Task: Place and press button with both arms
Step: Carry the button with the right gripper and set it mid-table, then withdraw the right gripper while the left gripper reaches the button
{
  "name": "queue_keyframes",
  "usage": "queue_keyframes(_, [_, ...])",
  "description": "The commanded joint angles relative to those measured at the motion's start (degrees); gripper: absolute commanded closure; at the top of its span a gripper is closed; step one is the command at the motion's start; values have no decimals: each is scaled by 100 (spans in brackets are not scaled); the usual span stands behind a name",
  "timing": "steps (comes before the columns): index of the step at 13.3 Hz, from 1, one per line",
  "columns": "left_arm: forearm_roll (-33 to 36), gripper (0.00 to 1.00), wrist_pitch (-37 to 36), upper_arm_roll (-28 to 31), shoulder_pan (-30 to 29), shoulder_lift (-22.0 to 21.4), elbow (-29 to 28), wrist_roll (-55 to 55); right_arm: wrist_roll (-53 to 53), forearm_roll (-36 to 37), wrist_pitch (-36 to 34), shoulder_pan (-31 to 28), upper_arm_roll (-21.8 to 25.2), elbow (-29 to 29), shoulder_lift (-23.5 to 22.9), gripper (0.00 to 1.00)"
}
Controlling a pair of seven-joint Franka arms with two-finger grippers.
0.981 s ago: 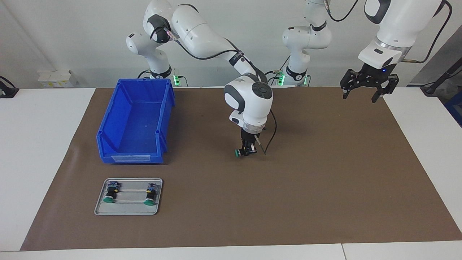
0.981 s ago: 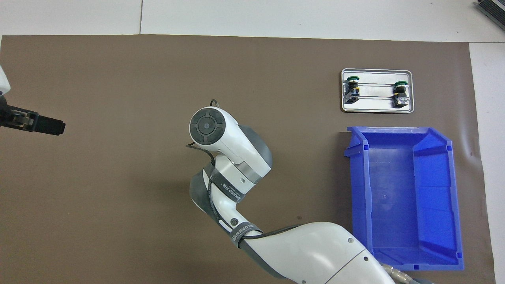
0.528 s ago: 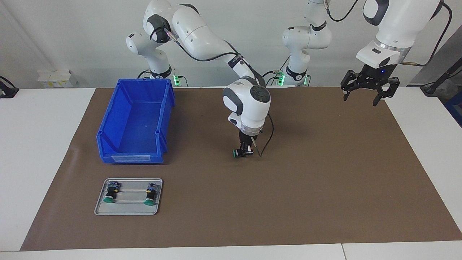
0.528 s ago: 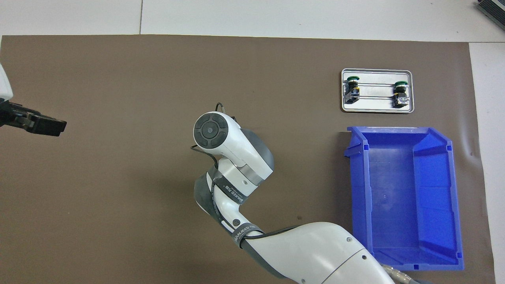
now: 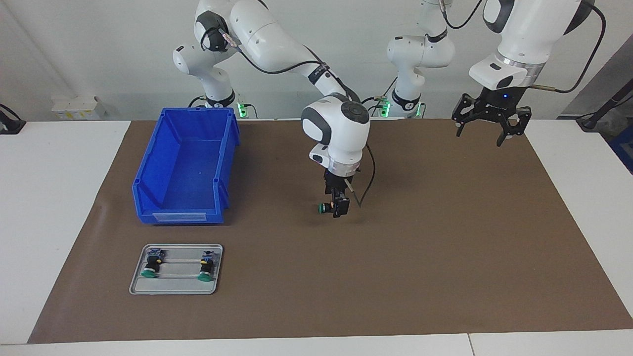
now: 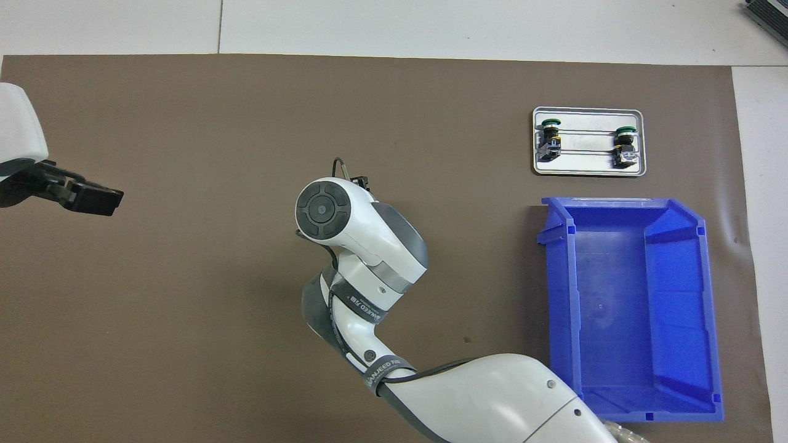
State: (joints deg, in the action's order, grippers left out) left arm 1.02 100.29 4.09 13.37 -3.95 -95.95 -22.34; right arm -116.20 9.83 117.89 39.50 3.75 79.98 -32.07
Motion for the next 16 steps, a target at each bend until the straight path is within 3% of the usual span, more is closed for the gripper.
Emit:
queue_keyframes(1, [-49,4,638,31,288,-299,-650,-699,1217,-7,41,-556,-76,763,1033,1])
queue_keyframes(3, [-294,16,1078,31,542,-291,-907,-1078,2350,-191,-169,-969,-76,835,1377,1])
queue_keyframes(6, [-322,16,1719,39,990,-72,-1136,-1614,4135,-524,-512,-1689,-76,844,1852,1])
queue_keyframes(13, [-637,16,2143,31,1914,904,-1127,-1809,8652,-860,-1496,-3342,-67,809,2652,1])
queue_keyframes(16, [-1067,15,2336,31,2002,1036,-1119,-1993,9579,-842,-2093,-3598,-32,765,2890,1])
